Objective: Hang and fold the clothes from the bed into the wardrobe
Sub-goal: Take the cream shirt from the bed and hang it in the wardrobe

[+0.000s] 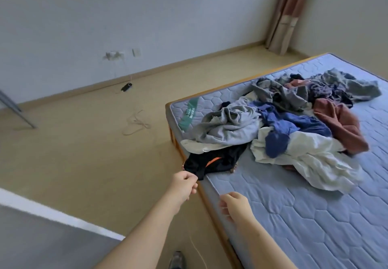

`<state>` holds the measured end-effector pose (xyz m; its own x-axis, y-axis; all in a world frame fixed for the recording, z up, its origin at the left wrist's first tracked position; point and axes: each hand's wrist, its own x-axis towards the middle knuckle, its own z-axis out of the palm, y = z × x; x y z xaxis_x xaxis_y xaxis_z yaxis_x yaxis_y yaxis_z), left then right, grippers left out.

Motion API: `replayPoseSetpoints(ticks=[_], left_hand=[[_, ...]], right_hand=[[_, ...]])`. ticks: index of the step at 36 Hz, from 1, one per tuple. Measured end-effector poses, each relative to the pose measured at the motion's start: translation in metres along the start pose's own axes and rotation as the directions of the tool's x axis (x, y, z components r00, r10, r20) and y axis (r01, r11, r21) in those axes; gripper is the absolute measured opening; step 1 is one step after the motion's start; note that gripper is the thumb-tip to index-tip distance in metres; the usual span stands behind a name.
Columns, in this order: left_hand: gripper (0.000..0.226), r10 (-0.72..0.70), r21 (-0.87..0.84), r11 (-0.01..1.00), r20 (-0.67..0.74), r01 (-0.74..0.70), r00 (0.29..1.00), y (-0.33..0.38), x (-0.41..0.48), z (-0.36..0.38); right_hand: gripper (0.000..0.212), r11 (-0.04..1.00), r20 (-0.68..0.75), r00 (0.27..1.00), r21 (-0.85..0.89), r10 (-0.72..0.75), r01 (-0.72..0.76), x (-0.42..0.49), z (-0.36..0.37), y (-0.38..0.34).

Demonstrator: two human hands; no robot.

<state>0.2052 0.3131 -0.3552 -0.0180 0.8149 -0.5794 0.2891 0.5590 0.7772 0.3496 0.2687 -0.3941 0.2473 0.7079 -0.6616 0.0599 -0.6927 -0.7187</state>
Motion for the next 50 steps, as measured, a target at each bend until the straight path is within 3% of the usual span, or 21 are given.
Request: replayPoseSetpoints(ticks=[13, 21, 33, 37, 40, 47, 50], left_hand=[[0.018, -0.044, 0.244, 0.970, 0.172, 0.001, 0.984, 0.031, 0.090, 0.050], [0.015, -0.043, 0.258, 0.966, 0.194, -0.008, 0.980, 0.066, 0.135, 0.117], [0.016, -0.180, 0.305, 0.947, 0.229, 0.105, 0.957, 0.094, 0.224, 0.251], [0.018, -0.221, 0.340, 0.931, 0.231, 0.134, 0.948, 0.084, 0.258, 0.291], [0.018, -0.243, 0.352, 0.924, 0.238, 0.150, 0.940, 0.071, 0.281, 0.319], [0.020, -0.349, 0.398, 0.887, 0.244, 0.235, 0.905, 0.036, 0.313, 0.358], [0.020, -0.372, 0.413, 0.875, 0.242, 0.252, 0.896, 0.027, 0.318, 0.362]], right_hand=[[0.013, 0.973, -0.129, 0.980, 0.193, 0.153, -0.126, 0.050, -0.044, -0.001], [0.013, 0.966, -0.147, 0.973, 0.215, 0.176, -0.142, 0.107, -0.108, -0.014], [0.015, 0.951, -0.207, 0.940, 0.214, 0.270, -0.225, 0.247, -0.215, -0.006], [0.013, 0.960, -0.265, 0.926, 0.158, 0.267, -0.231, 0.296, -0.238, 0.006], [0.015, 0.972, -0.326, 0.917, 0.022, 0.228, -0.233, 0.329, -0.256, 0.014], [0.064, 0.894, -0.490, 0.863, -0.323, 0.122, -0.310, 0.384, -0.291, 0.033], [0.051, 0.840, -0.500, 0.857, -0.408, 0.122, -0.357, 0.401, -0.299, 0.041]])
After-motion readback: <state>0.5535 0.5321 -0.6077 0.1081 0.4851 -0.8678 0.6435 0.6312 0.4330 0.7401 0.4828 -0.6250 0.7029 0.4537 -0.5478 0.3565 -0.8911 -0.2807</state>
